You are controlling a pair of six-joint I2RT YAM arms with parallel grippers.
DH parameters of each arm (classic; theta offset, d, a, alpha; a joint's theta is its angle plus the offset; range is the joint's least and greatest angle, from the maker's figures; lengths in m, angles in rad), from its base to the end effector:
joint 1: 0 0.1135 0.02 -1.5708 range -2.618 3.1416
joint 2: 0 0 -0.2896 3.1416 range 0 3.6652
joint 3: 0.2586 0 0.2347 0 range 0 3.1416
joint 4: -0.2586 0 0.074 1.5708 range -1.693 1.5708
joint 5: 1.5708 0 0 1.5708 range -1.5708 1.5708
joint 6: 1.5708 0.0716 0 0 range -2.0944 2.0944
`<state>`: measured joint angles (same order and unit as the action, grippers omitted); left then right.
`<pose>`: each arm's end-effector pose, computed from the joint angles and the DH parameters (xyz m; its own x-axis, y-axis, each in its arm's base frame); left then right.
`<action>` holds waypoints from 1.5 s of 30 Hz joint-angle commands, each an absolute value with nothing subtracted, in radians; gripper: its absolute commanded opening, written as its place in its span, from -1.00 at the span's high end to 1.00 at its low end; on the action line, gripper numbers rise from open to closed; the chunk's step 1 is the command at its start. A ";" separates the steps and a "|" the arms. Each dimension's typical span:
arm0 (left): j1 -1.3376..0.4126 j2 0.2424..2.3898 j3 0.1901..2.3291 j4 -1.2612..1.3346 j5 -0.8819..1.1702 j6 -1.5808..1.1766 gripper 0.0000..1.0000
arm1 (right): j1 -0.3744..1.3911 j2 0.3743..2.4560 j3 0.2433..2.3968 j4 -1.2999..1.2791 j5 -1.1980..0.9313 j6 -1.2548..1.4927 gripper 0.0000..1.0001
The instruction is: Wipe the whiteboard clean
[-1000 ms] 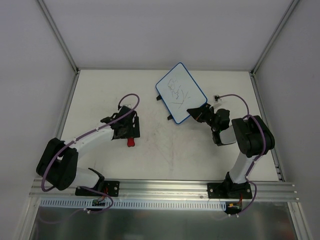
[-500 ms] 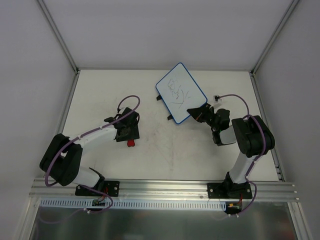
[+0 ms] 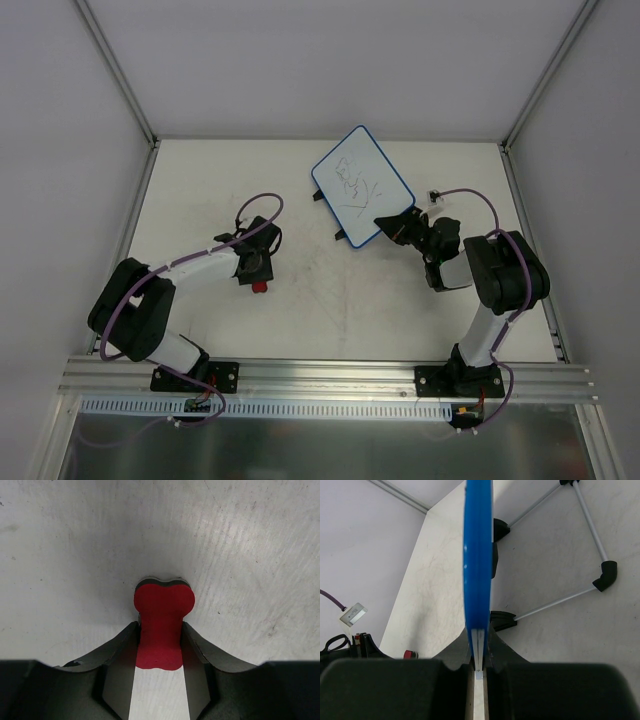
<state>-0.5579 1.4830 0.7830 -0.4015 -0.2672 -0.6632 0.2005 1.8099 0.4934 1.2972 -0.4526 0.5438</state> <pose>0.2403 -0.1277 0.1741 -0.8483 -0.1706 -0.5014 -0.1433 0.9853 -0.0929 0.3290 0.0988 0.1877 -0.3305 0.4076 -0.8512 -0.5101 0.6816 0.5245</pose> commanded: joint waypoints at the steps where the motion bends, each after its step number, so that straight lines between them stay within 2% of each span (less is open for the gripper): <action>1: -0.569 1.471 0.808 -0.414 -0.291 -0.681 0.24 | 0.189 1.819 0.499 1.531 -0.446 0.525 1.00; 8: -0.569 1.463 0.811 -0.414 -0.296 -0.677 0.30 | 0.189 1.819 0.499 1.531 -0.448 0.526 1.00; 11: -0.569 1.471 0.813 -0.414 -0.296 -0.673 -0.17 | 0.187 1.822 0.499 1.531 -0.449 0.526 1.00; 14: -0.569 1.459 0.805 -0.414 -0.304 -0.681 -0.20 | 0.187 1.824 0.502 1.531 -0.456 0.528 1.00; 24: -0.569 1.446 0.811 -0.408 -0.318 -0.677 0.06 | 0.181 1.825 0.502 1.532 -0.456 0.535 1.00; 25: -0.569 1.450 0.813 -0.405 -0.313 -0.672 0.07 | 0.181 1.825 0.502 1.531 -0.457 0.537 1.00; 26: -0.569 1.454 0.816 -0.403 -0.307 -0.669 -0.03 | 0.179 1.825 0.502 1.531 -0.456 0.538 1.00; 28: -0.569 1.485 0.827 -0.405 -0.293 -0.660 -0.10 | 0.176 1.824 0.500 1.531 -0.456 0.538 0.99; 35: -0.571 1.482 0.830 -0.403 -0.296 -0.655 -0.02 | 0.173 1.824 0.499 1.532 -0.454 0.540 0.99; 41: -0.569 1.491 0.831 -0.397 -0.282 -0.649 0.35 | 0.167 1.822 0.495 1.532 -0.454 0.546 1.00; 45: -0.571 1.511 0.834 -0.394 -0.270 -0.641 0.35 | 0.167 1.822 0.495 1.532 -0.453 0.548 1.00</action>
